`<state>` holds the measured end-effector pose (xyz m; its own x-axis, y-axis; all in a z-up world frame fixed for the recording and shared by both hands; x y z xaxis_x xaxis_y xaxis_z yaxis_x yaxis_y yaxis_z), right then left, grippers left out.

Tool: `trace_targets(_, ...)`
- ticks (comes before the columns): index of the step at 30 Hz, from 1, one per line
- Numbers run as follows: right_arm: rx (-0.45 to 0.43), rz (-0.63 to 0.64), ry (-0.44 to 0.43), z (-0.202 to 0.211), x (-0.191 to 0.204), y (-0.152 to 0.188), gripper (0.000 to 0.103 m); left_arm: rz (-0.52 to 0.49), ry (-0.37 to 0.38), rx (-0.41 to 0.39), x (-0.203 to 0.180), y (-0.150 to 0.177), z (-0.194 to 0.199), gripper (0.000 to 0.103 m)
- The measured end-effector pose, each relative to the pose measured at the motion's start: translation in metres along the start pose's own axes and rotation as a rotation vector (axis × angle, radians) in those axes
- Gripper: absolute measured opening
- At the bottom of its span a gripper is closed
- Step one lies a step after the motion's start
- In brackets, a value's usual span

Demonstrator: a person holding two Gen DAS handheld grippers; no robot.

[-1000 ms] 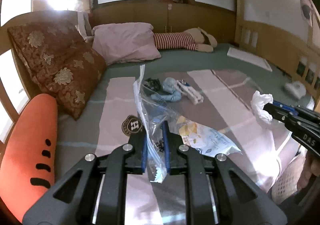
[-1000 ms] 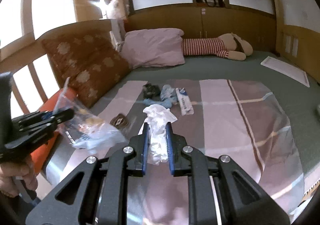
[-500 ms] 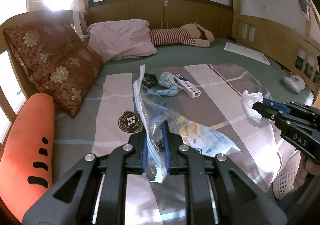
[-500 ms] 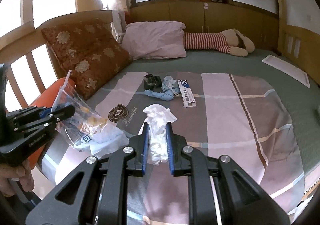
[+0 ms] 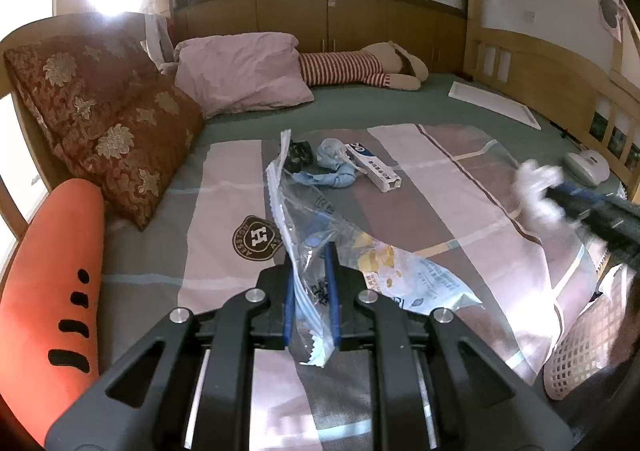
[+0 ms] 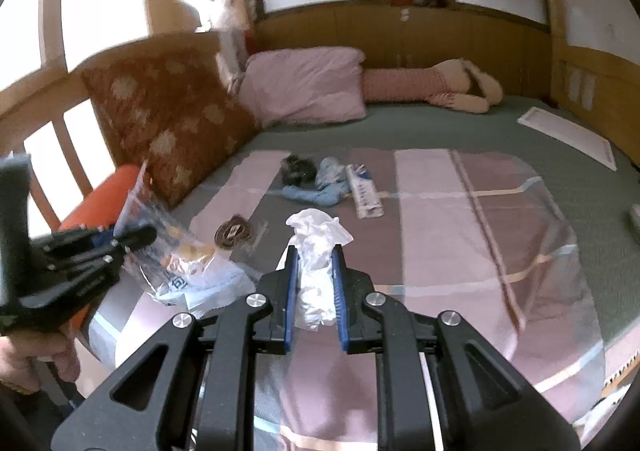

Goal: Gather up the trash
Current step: 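Lift the clear plastic bag and white tissue up from the bed, then carry both items over the white trash bag and open both grippers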

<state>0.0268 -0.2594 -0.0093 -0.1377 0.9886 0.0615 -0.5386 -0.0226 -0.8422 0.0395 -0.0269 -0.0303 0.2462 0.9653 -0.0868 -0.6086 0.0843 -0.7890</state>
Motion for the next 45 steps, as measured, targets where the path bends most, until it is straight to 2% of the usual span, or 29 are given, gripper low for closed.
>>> trace_targets(3,-0.061,-0.054,0.044,0.043,-0.038,0.001,0.017,-0.003,0.022,-0.001,-0.004,0.000,0.001,0.014)
trace_targets(8,-0.087,-0.130,0.235,0.120,-0.132,0.036,0.017,-0.041,0.058,0.001,-0.014,0.003,0.003,0.014)
trace_targets(11,-0.043,-0.194,0.378,0.153,-0.191,0.078,0.017,-0.062,0.092,0.003,-0.027,0.004,0.003,0.014)
trace_targets(14,0.046,-0.269,0.494,0.166,-0.239,0.127,0.019,-0.084,0.167,0.006,-0.054,0.002,0.005,0.014)
trace_targets(16,0.107,-0.326,0.548,0.164,-0.267,0.158,0.040,-0.131,0.201,0.002,-0.081,0.000,0.008,0.014)
trace_targets(17,0.141,-0.366,0.569,0.162,-0.279,0.170,0.059,-0.168,0.226,0.005,-0.100,-0.001,0.009,0.014)
trace_targets(18,0.143,-0.394,0.578,0.164,-0.285,0.174,0.060,-0.196,0.263,0.014,-0.122,-0.002,0.010,0.014)
trace_targets(20,0.076,-0.474,0.595,0.184,-0.297,0.174,0.060,-0.218,0.342,0.035,-0.160,-0.003,0.011,0.014)
trace_targets(22,-0.069,-0.554,0.642,0.222,-0.308,0.163,0.065,-0.247,0.441,0.061,-0.211,-0.004,0.014,0.014)
trace_targets(24,-0.185,-0.610,0.676,0.255,-0.315,0.150,0.072,-0.292,0.509,0.077,-0.253,-0.003,0.018,0.014)
trace_targets(25,-0.239,-0.637,0.675,0.270,-0.318,0.142,0.072,-0.342,0.564,0.089,-0.289,-0.001,0.022,0.014)
trace_targets(28,-0.344,-0.665,0.659,0.303,-0.315,0.123,0.073,-0.413,0.679,0.113,-0.358,0.007,0.031,0.015)
trace_targets(29,-0.368,-0.659,0.653,0.310,-0.312,0.119,0.073,-0.429,0.716,0.123,-0.379,0.010,0.033,0.018)
trace_targets(30,-0.397,-0.641,0.646,0.316,-0.304,0.111,0.073,-0.447,0.744,0.132,-0.400,0.014,0.033,0.032)
trace_targets(31,-0.404,-0.629,0.640,0.318,-0.302,0.109,0.073,-0.465,0.740,0.139,-0.414,0.018,0.031,0.044)
trace_targets(32,-0.405,-0.613,0.629,0.318,-0.296,0.106,0.073,-0.473,0.717,0.141,-0.421,0.021,0.028,0.079)
trace_targets(33,-0.400,-0.591,0.612,0.316,-0.291,0.101,0.073,-0.466,0.695,0.127,-0.424,0.023,0.027,0.093)
trace_targets(37,-0.347,-0.492,0.562,0.294,-0.270,0.095,0.073,-0.400,0.698,0.113,-0.393,0.016,0.026,0.093)
trace_targets(40,-0.285,-0.456,0.497,0.257,-0.244,0.090,0.073,-0.360,0.615,0.083,-0.346,0.003,0.024,0.093)
trace_targets(45,-0.160,-0.325,0.343,0.173,-0.175,0.061,0.073,-0.248,0.424,0.031,-0.231,-0.021,0.019,0.097)
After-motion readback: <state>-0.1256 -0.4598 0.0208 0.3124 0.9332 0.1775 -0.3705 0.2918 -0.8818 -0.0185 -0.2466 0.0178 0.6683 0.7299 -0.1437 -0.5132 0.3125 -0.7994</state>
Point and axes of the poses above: each gripper's, at about its wrist camera, not at the fingertips, and z roughly against the way its jaws point, x to its left, y to its underside, the point moved 3 cm from there along -z, roughly the way its jaws point, and after that the axes turned 11 degrees about y, right-handed, at the moved point
